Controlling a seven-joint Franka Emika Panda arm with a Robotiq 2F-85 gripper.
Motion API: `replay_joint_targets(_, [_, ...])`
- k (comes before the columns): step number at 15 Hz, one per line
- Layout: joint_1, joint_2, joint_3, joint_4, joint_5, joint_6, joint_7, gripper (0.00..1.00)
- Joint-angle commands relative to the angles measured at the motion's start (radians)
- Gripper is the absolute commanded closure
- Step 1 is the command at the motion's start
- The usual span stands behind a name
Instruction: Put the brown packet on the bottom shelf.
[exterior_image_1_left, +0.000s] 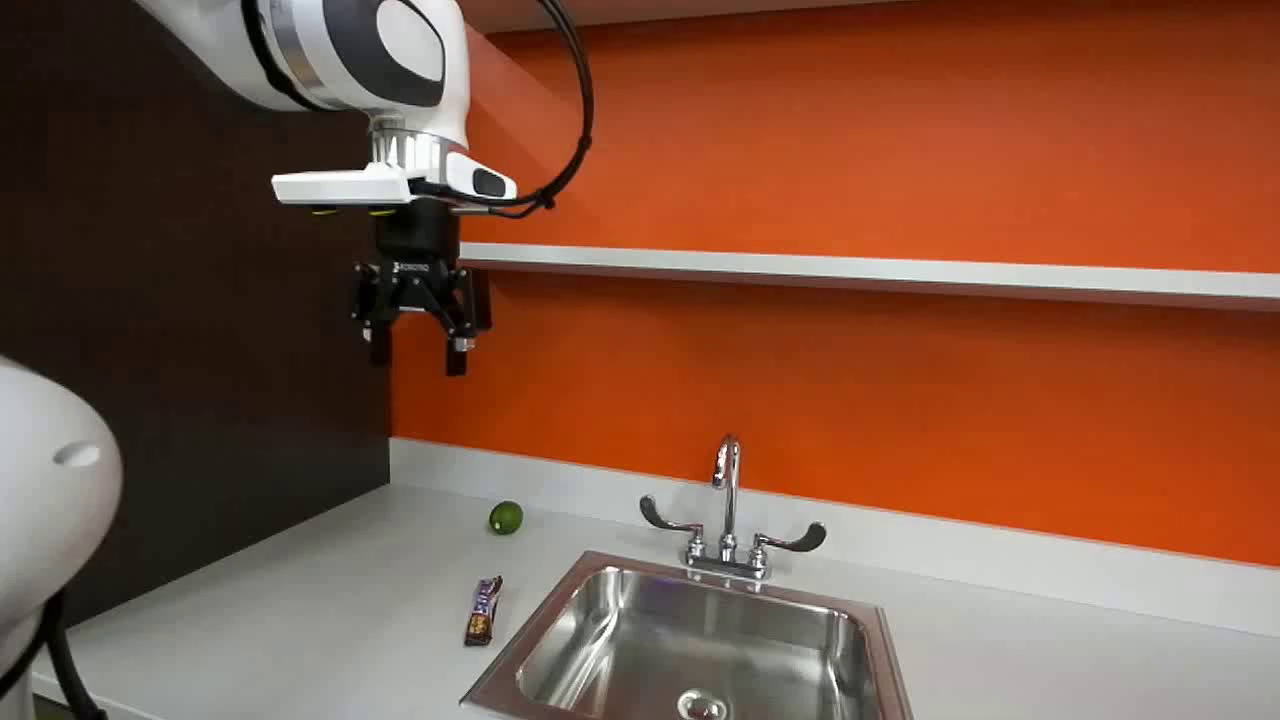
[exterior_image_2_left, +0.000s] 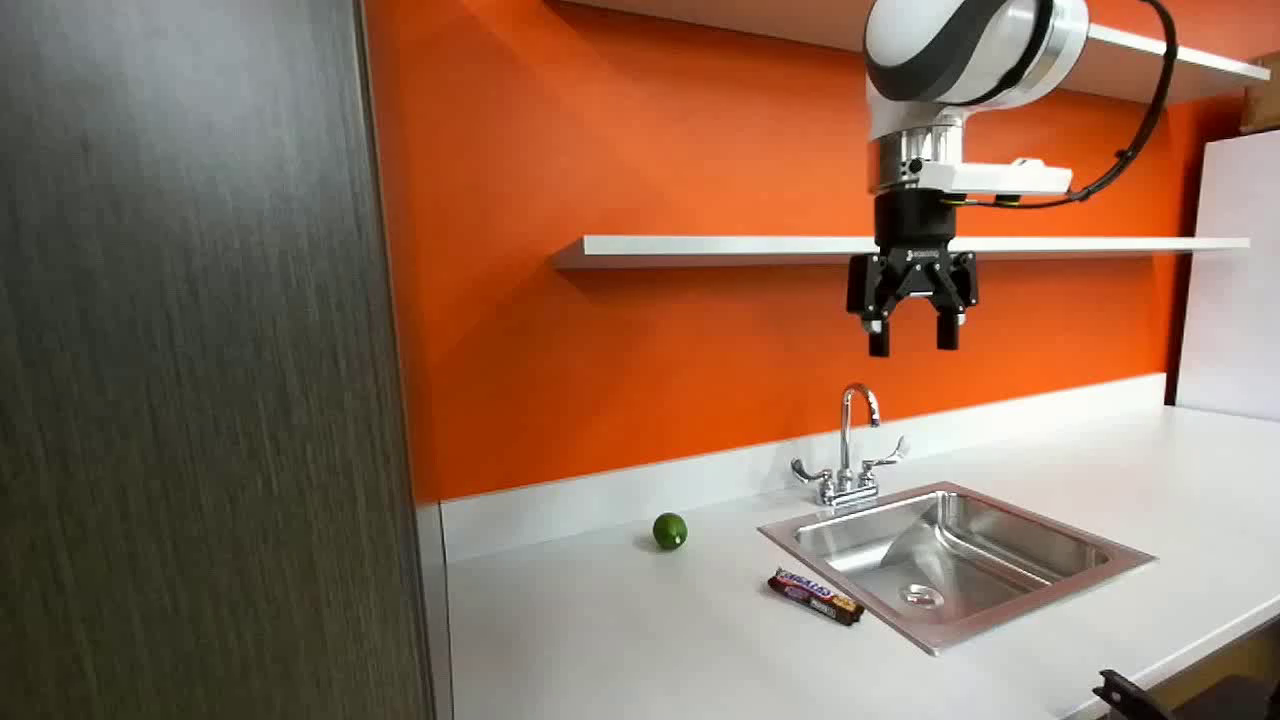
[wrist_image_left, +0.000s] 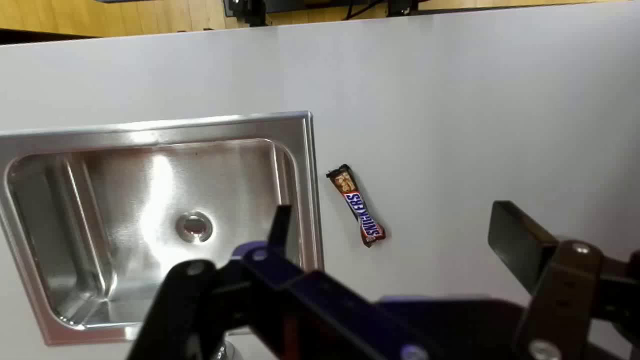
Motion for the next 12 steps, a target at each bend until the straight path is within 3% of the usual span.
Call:
replay_joint_targets(1, [-0.006,0.000,0.005,0.002,0.003,-0.002,-0.003,0.00])
replay_joint_targets(12, [0.000,0.015,0.010,0.007,0.005,0.009,-0.004,0.00])
